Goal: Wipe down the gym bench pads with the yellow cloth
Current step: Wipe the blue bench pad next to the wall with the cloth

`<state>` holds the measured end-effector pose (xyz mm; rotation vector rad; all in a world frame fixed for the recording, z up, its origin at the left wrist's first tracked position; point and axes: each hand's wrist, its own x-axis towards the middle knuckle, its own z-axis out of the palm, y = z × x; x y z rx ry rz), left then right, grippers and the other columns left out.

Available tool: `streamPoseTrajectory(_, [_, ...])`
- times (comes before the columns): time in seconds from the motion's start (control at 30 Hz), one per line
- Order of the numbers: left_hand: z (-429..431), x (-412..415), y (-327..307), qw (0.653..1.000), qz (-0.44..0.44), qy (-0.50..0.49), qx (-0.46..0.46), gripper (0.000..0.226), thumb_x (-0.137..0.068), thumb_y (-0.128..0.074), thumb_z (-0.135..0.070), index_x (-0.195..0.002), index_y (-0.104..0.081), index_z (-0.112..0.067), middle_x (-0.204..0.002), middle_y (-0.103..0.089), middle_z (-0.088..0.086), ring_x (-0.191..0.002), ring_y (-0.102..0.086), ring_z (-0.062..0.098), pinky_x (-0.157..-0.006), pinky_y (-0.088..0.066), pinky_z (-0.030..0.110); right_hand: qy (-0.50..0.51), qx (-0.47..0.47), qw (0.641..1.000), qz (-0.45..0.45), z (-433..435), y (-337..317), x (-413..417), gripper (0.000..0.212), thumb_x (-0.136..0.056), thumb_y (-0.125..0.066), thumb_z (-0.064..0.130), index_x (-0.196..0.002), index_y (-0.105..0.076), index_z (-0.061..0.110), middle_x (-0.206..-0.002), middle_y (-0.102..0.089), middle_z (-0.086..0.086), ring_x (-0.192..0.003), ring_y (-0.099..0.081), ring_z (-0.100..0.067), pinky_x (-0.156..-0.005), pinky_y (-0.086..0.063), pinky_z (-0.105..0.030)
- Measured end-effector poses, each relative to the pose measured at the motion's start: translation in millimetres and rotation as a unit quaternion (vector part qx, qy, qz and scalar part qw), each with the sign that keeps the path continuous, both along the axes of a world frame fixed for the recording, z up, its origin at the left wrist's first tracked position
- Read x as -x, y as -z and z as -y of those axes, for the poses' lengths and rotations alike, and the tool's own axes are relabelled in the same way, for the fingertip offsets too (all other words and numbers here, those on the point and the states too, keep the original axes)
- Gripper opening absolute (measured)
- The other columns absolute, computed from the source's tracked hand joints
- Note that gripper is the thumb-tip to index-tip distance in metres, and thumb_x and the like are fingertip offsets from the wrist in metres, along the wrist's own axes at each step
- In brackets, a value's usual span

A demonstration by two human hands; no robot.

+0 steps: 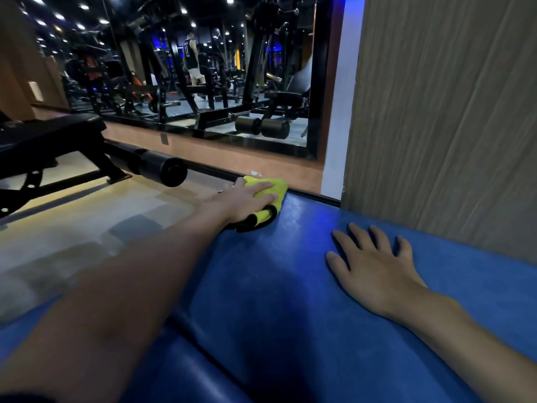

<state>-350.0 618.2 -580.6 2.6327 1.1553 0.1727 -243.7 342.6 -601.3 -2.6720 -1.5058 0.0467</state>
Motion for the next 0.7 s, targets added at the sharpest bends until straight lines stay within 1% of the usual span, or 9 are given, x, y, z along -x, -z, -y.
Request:
streamPoseTrajectory(0.07, [6,-21,-2,0.999,-0.027,0.001,-0.022,0.065,-0.08,-0.021,-0.087,-0.142,-0.024,-0.066,-0.162,-0.02,0.005,-0.145,-0.018,0.042,-0.111,-0.021,0.066,0.0,-0.001,1.0,0.002,1,0,1,0.06,-0.098,-0.006,0.058,-0.154,-0.011,0.036,-0.165,-0.003,0.004,-0.152,0.005,-0.027,-0.117,0.003,-0.059])
streamPoseTrajectory(0.13, [15,-33,-3,0.998,-0.043,0.014,-0.043,0.06,-0.087,-0.02,-0.082,-0.145,-0.021,-0.064,-0.164,-0.018,0.004,-0.147,-0.016,0.042,-0.111,-0.018,0.068,0.003,-0.007,1.0,-0.004,0,-1,1,0.059,-0.098,-0.008,0.059,-0.153,-0.014,0.037,-0.165,-0.005,0.004,-0.151,0.004,-0.026,-0.118,0.003,-0.059])
streamPoseTrajectory(0.3, [52,-28,-2,0.994,-0.05,0.089,-0.045,0.058,-0.093,-0.016,-0.076,-0.149,-0.016,-0.061,-0.168,-0.007,0.003,-0.153,-0.001,0.035,-0.112,-0.005,0.071,0.002,-0.021,0.999,-0.039,1,-5,1,0.06,-0.097,-0.013,0.062,-0.152,-0.019,0.038,-0.165,-0.008,0.005,-0.152,0.003,-0.024,-0.118,0.003,-0.058])
streamPoseTrajectory(0.37, [63,-17,-4,0.993,-0.031,0.104,-0.036,0.056,-0.097,-0.018,-0.071,-0.15,-0.021,-0.056,-0.168,-0.005,-0.001,-0.154,0.003,0.03,-0.113,-0.003,0.072,0.004,-0.006,0.999,-0.051,1,-11,1,0.059,-0.097,-0.018,0.063,-0.151,-0.024,0.039,-0.163,-0.014,0.006,-0.151,-0.003,-0.024,-0.118,-0.001,-0.056])
streamPoseTrajectory(0.43, [68,-2,-9,0.994,0.012,0.081,-0.071,0.053,-0.1,-0.023,-0.063,-0.149,-0.033,-0.047,-0.166,-0.015,-0.001,-0.153,-0.008,0.025,-0.114,-0.01,0.068,0.008,0.003,0.999,-0.04,-3,-24,-1,0.052,-0.096,-0.028,0.062,-0.14,-0.041,0.037,-0.151,-0.035,0.004,-0.142,-0.026,-0.025,-0.113,-0.016,-0.051])
streamPoseTrajectory(0.5, [66,17,-11,0.991,0.056,0.042,-0.116,0.049,-0.101,-0.029,-0.056,-0.146,-0.04,-0.042,-0.157,-0.032,0.001,-0.145,-0.027,0.024,-0.111,-0.021,0.058,0.002,-0.051,0.999,-0.014,-16,-40,-4,0.04,-0.096,-0.037,0.055,-0.123,-0.055,0.03,-0.132,-0.051,0.0,-0.125,-0.046,-0.025,-0.103,-0.029,-0.045])
streamPoseTrajectory(0.53, [63,28,-10,0.99,0.064,0.028,-0.126,0.049,-0.1,-0.03,-0.055,-0.147,-0.04,-0.041,-0.154,-0.036,0.001,-0.141,-0.031,0.024,-0.11,-0.025,0.055,-0.014,-0.096,0.995,-0.015,-29,-46,-4,0.039,-0.097,-0.04,0.05,-0.123,-0.056,0.026,-0.129,-0.053,-0.002,-0.121,-0.05,-0.026,-0.099,-0.033,-0.042])
streamPoseTrajectory(0.6, [56,49,-4,0.991,0.06,0.019,-0.119,0.056,-0.097,-0.027,-0.059,-0.149,-0.035,-0.041,-0.152,-0.036,0.001,-0.141,-0.033,0.024,-0.11,-0.03,0.053,-0.061,-0.162,0.984,-0.045,-62,-52,-1,0.047,-0.098,-0.043,0.045,-0.138,-0.048,0.021,-0.138,-0.05,-0.006,-0.126,-0.048,-0.027,-0.099,-0.037,-0.04])
streamPoseTrajectory(0.7, [50,72,8,0.995,0.045,0.009,-0.083,0.055,-0.097,-0.025,-0.059,-0.15,-0.026,-0.045,-0.153,-0.032,-0.003,-0.139,-0.034,0.022,-0.109,-0.031,0.054,-0.112,-0.2,0.968,-0.105,-115,-54,10,0.058,-0.099,-0.045,0.044,-0.152,-0.034,0.023,-0.154,-0.039,-0.005,-0.141,-0.034,-0.024,-0.113,-0.031,-0.04])
